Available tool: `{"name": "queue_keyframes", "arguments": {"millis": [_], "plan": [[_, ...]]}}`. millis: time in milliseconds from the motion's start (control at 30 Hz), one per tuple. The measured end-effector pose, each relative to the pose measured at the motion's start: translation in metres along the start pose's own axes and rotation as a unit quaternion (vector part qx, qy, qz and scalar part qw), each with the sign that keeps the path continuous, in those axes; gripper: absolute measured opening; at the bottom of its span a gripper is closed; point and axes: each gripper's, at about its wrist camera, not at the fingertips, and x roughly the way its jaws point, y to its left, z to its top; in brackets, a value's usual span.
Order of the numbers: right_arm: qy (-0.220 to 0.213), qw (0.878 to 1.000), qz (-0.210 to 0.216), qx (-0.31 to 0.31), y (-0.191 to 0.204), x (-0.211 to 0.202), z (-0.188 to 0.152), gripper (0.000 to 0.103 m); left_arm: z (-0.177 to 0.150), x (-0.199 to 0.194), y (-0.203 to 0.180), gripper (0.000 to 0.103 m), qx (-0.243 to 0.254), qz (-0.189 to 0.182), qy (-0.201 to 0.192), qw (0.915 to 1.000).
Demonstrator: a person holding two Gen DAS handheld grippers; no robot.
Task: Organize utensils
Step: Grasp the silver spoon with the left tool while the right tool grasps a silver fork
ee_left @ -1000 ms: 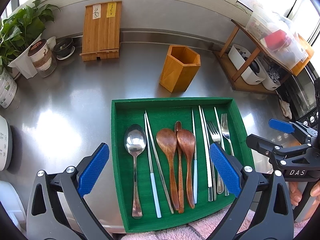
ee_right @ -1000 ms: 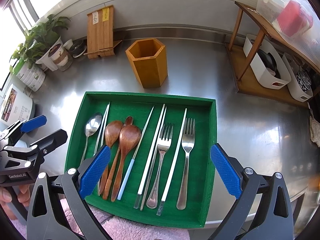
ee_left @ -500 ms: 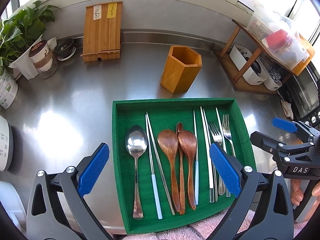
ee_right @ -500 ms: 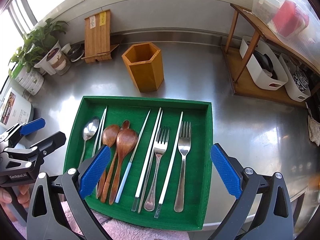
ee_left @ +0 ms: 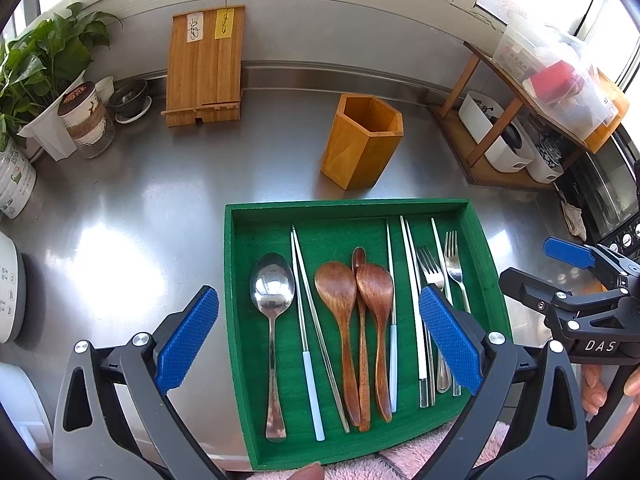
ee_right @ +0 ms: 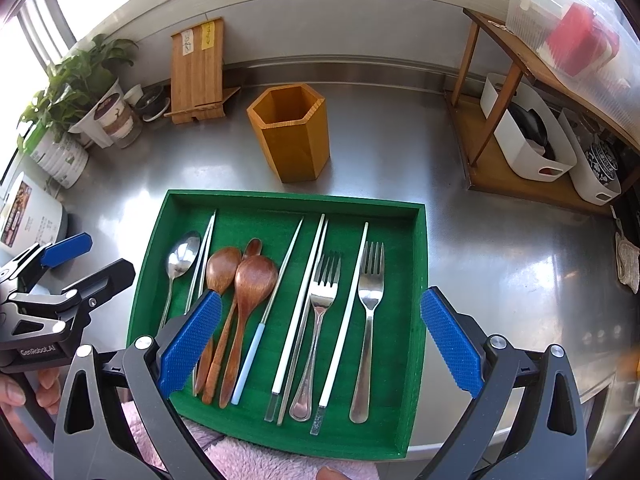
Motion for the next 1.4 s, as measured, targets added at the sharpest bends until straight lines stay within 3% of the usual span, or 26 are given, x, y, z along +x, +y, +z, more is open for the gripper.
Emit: {"name": "queue_keyframes", "arguments": {"millis": [267, 333, 400, 500, 600, 733, 800, 867, 900, 933, 1033, 1400], "plan": [[-0.001, 1.000, -0.013, 0.001, -0.003, 0.003, 0.000, 0.099, 0.001, 0.001, 0.004, 0.095, -0.005, 0.002, -0.007, 1.0000], [0.004, 1.000, -0.012, 0.010, -0.008, 0.007, 0.000, 0.094, 0.001, 0.001, 0.006, 0.093, -0.004, 0.003, -0.013, 0.9999], [0.024, 0.999, -0.002, 0.025, -0.016, 0.014, -0.002, 0.088, 0.001, 0.004, 0.010, 0.086, -0.006, 0.001, -0.012, 0.9999], [0.068, 0.997, 0.019, 0.043, -0.028, 0.030, -0.004, 0.085, 0.001, 0.015, 0.019, 0.083, -0.023, -0.044, 0.020, 0.9986], [0.108, 0.992, 0.036, 0.046, -0.038, 0.045, -0.005, 0.065, -0.001, 0.026, 0.028, 0.077, -0.035, -0.063, 0.058, 0.9957], [0.154, 0.987, -0.006, 0.033, -0.046, 0.070, -0.010, 0.035, -0.002, 0.037, 0.035, 0.074, -0.019, -0.030, 0.070, 0.9969], [0.177, 0.983, -0.001, 0.043, -0.052, 0.082, -0.014, 0.026, -0.003, 0.049, 0.042, 0.074, -0.034, -0.041, 0.093, 0.9942], [0.190, 0.981, -0.004, 0.048, -0.055, 0.091, -0.017, 0.018, -0.006, 0.061, 0.047, 0.066, -0.041, -0.050, 0.115, 0.9913], [0.193, 0.980, -0.011, 0.047, -0.055, 0.095, -0.018, 0.014, -0.007, 0.066, 0.049, 0.057, -0.040, -0.045, 0.122, 0.9907], [0.196, 0.979, -0.015, 0.045, -0.055, 0.098, -0.019, 0.012, -0.008, 0.072, 0.050, 0.046, -0.041, -0.037, 0.131, 0.9899], [0.203, 0.978, -0.009, 0.043, -0.053, 0.102, -0.022, 0.011, -0.012, 0.082, 0.055, 0.028, -0.045, -0.026, 0.155, 0.9865], [0.228, 0.972, -0.003, 0.048, -0.058, 0.114, -0.023, 0.012, -0.016, 0.103, 0.044, 0.015, -0.009, -0.004, 0.200, 0.9797]]}}
